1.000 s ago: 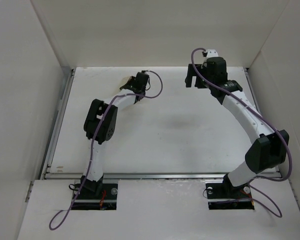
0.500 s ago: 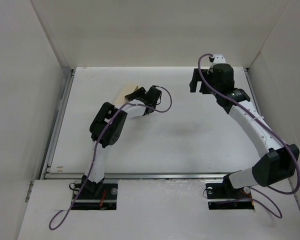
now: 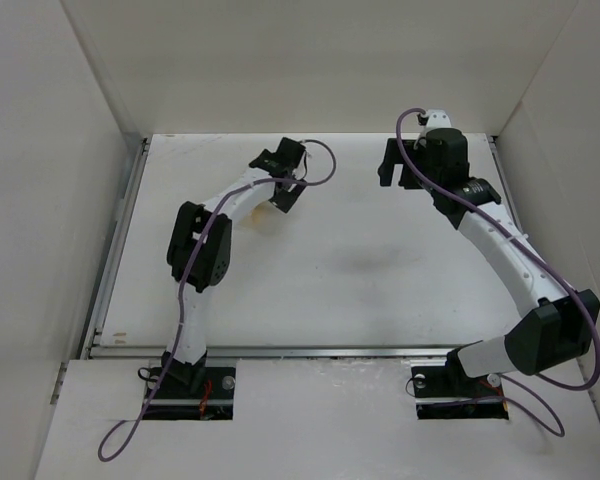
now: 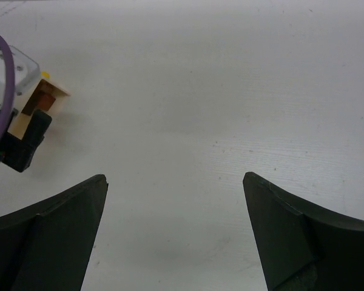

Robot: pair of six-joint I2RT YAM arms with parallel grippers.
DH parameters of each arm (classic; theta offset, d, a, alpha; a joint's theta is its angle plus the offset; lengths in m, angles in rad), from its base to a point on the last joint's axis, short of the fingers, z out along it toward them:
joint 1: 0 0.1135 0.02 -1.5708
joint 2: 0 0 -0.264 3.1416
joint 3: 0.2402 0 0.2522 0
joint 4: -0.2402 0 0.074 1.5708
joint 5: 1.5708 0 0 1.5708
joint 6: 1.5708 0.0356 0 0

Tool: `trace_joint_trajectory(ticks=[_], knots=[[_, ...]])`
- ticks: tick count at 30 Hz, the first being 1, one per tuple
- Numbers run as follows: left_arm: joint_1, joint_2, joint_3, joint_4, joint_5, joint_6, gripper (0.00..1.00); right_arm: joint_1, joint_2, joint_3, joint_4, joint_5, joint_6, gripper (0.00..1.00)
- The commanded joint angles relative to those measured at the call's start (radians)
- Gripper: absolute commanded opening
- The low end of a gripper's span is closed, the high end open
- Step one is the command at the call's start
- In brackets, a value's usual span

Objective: Build the wood block tower

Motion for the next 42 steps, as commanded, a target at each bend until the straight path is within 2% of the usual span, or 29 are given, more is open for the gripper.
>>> trace_joint_trajectory(ticks=[1,4,14,20,22,26,31,32,35,36,39,42], knots=[[0.075,-0.079,0.055,-0.108,0.208,-0.090,1.00,0.001,0.015,0.020,0.042,-0.033,0.007,0.99],[0.132,-0.066,0.086,-0.139,0.288,-0.110,1.00,0.001,0.026,0.030,0.033,-0.059,0.007,0.99],[0.161,-0.027,0.074,-0.139,0.259,-0.119,1.00,0.001,0.044,0.050,0.042,-0.088,0.017,0.99],[0.200,0.021,0.083,-0.139,0.324,-0.110,1.00,0.001,0.054,0.059,0.042,-0.088,0.027,0.99],[0.227,0.030,0.095,-0.150,0.354,-0.110,0.97,0.001,0.054,0.059,0.042,-0.088,0.036,0.99],[0.238,0.030,0.104,-0.150,0.385,-0.087,0.85,0.001,0.054,0.059,0.042,-0.079,0.047,0.99],[0.238,0.030,0.113,-0.159,0.394,-0.067,0.63,0.010,0.063,0.069,0.042,-0.079,0.056,0.99],[0.238,0.030,0.113,-0.171,0.403,-0.067,0.51,0.010,0.063,0.069,0.042,-0.079,0.056,0.99],[0.238,0.030,0.135,-0.183,0.403,-0.067,0.33,0.019,0.063,0.069,0.042,-0.079,0.056,0.99],[0.238,0.030,0.150,-0.193,0.403,-0.067,0.21,0.019,0.063,0.069,0.042,-0.079,0.056,0.99],[0.226,0.030,0.163,-0.193,0.318,-0.055,0.01,0.019,0.063,0.069,0.042,-0.079,0.056,0.99],[0.178,0.021,0.150,-0.159,0.212,-0.014,0.00,0.029,0.054,0.059,0.042,-0.069,0.056,0.99]])
